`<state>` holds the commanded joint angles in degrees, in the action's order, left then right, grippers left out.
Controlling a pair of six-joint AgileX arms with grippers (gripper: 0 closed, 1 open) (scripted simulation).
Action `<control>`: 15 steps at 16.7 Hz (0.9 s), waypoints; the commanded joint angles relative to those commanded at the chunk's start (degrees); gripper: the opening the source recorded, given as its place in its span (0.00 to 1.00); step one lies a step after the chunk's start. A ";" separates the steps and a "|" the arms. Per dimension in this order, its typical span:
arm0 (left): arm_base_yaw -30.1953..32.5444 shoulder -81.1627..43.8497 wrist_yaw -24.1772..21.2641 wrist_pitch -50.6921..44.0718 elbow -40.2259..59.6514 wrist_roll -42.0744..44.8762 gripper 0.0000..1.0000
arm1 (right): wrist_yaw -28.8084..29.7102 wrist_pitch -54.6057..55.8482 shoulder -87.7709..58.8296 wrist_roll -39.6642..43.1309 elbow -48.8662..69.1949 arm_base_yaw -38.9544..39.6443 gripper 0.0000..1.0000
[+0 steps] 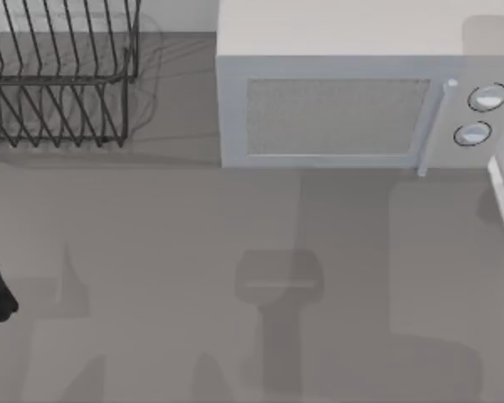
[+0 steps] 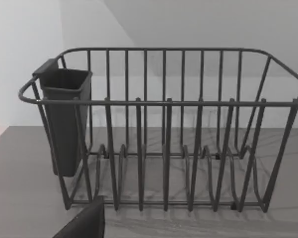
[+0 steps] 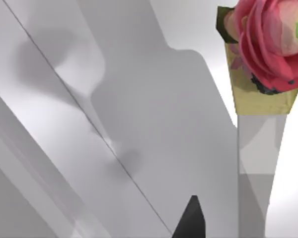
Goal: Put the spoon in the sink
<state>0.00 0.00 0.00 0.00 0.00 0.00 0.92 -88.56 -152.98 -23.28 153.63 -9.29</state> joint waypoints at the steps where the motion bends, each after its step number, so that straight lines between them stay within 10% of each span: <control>1: 0.00 0.00 0.00 0.00 0.00 0.00 1.00 | -0.02 1.93 0.83 0.00 -3.24 0.07 0.00; 10: 0.00 0.00 0.00 0.00 0.00 0.00 1.00 | -0.06 8.98 3.77 -0.07 -13.08 0.26 0.00; 15: 0.00 0.00 0.00 0.00 0.00 0.00 1.00 | -0.06 8.98 3.77 -0.07 -13.08 0.26 0.38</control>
<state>0.00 0.00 0.00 0.00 0.00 0.00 0.86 -79.58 -149.21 -23.35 140.54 -9.03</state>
